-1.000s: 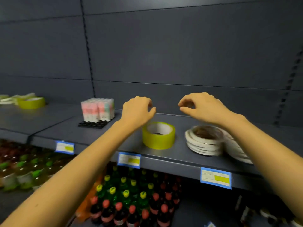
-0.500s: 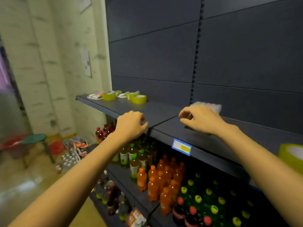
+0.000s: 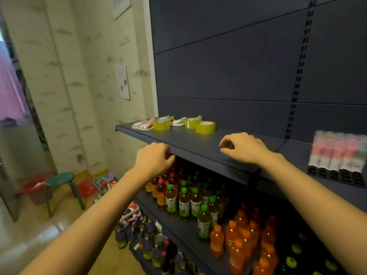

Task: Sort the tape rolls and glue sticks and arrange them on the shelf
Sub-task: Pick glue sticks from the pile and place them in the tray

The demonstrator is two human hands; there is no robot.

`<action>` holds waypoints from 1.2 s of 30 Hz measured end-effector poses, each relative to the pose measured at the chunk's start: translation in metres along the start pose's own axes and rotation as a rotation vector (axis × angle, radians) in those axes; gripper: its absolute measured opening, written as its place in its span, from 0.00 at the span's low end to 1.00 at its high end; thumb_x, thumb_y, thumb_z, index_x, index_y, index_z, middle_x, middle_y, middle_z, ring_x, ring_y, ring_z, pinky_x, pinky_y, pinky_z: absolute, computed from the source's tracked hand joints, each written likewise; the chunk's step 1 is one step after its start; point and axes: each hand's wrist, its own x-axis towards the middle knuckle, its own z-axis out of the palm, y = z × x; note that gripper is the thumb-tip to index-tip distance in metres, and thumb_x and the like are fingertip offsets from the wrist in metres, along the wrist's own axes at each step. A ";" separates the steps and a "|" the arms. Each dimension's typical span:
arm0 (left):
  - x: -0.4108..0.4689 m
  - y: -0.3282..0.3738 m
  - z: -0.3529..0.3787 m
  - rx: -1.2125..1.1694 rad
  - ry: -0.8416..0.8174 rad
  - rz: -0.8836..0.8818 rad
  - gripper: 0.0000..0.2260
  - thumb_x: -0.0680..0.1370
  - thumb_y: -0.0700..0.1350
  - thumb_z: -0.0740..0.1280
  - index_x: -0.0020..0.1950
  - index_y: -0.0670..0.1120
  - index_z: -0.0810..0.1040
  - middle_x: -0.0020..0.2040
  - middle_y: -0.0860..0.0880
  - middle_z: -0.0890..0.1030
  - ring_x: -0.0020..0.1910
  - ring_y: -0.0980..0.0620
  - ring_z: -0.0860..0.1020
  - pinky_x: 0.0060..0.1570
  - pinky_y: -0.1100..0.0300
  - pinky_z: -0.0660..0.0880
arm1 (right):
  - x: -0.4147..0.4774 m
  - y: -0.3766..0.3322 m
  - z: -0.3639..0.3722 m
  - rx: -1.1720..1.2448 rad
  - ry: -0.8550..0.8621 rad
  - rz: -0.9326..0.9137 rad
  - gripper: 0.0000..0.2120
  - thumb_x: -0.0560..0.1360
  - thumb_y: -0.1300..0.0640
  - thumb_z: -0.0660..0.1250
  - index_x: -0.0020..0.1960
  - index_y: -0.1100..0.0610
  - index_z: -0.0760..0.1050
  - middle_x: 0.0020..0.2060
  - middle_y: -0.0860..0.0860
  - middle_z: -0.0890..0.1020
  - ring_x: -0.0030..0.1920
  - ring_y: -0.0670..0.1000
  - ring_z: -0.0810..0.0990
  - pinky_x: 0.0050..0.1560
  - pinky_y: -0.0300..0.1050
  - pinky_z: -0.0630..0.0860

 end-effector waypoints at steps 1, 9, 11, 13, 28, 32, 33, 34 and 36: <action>0.006 -0.007 0.005 -0.010 -0.004 -0.004 0.13 0.77 0.53 0.61 0.52 0.47 0.79 0.50 0.48 0.82 0.48 0.47 0.80 0.43 0.55 0.75 | 0.010 -0.003 0.004 -0.003 -0.003 0.003 0.12 0.77 0.47 0.61 0.59 0.47 0.75 0.57 0.47 0.79 0.58 0.53 0.76 0.56 0.51 0.74; 0.079 -0.053 0.053 -0.023 -0.030 -0.008 0.14 0.77 0.54 0.61 0.54 0.47 0.78 0.52 0.47 0.82 0.52 0.46 0.79 0.46 0.54 0.75 | 0.109 -0.001 0.034 -0.033 0.014 0.036 0.11 0.77 0.48 0.61 0.58 0.47 0.76 0.56 0.48 0.79 0.57 0.53 0.77 0.53 0.48 0.72; 0.106 -0.063 0.064 -0.043 -0.036 -0.010 0.14 0.77 0.54 0.61 0.55 0.48 0.79 0.53 0.47 0.82 0.52 0.45 0.79 0.49 0.52 0.77 | 0.140 0.004 0.039 -0.037 0.018 0.056 0.12 0.77 0.48 0.62 0.58 0.47 0.76 0.57 0.49 0.79 0.57 0.54 0.77 0.53 0.48 0.72; 0.134 -0.071 0.073 -0.055 -0.062 -0.005 0.14 0.77 0.54 0.61 0.56 0.47 0.78 0.54 0.47 0.81 0.53 0.46 0.78 0.51 0.51 0.76 | 0.172 0.008 0.042 -0.032 0.008 0.083 0.12 0.77 0.48 0.62 0.59 0.47 0.76 0.58 0.50 0.78 0.57 0.55 0.77 0.52 0.48 0.71; 0.289 -0.148 0.148 -0.175 -0.096 0.107 0.13 0.77 0.54 0.62 0.54 0.48 0.80 0.50 0.49 0.82 0.52 0.49 0.78 0.60 0.51 0.72 | 0.369 0.022 0.102 -0.024 0.096 0.414 0.17 0.76 0.43 0.60 0.58 0.52 0.77 0.56 0.54 0.79 0.57 0.58 0.77 0.47 0.47 0.69; 0.336 -0.161 0.168 -0.236 -0.096 0.204 0.14 0.77 0.55 0.61 0.56 0.49 0.79 0.51 0.51 0.82 0.50 0.50 0.79 0.49 0.56 0.76 | 0.407 0.027 0.119 -0.067 0.144 0.535 0.24 0.75 0.39 0.60 0.61 0.54 0.76 0.59 0.55 0.78 0.59 0.59 0.76 0.48 0.48 0.68; 0.348 -0.163 0.173 -0.240 -0.093 0.232 0.14 0.77 0.55 0.61 0.56 0.50 0.79 0.51 0.51 0.82 0.50 0.50 0.79 0.47 0.57 0.75 | 0.415 0.028 0.123 -0.070 0.145 0.566 0.25 0.75 0.38 0.60 0.61 0.55 0.76 0.59 0.55 0.78 0.59 0.59 0.76 0.48 0.48 0.68; 0.358 -0.165 0.178 -0.244 -0.095 0.260 0.14 0.77 0.55 0.61 0.56 0.50 0.79 0.51 0.51 0.82 0.50 0.50 0.79 0.47 0.57 0.75 | 0.423 0.028 0.127 -0.076 0.145 0.596 0.26 0.74 0.36 0.60 0.60 0.56 0.76 0.58 0.55 0.78 0.59 0.59 0.76 0.47 0.48 0.67; 0.378 -0.170 0.186 -0.270 -0.114 0.307 0.14 0.77 0.55 0.62 0.56 0.50 0.79 0.51 0.51 0.83 0.51 0.49 0.79 0.49 0.54 0.77 | 0.437 0.025 0.135 -0.112 0.141 0.660 0.29 0.72 0.34 0.61 0.59 0.57 0.76 0.58 0.55 0.78 0.59 0.58 0.76 0.46 0.47 0.66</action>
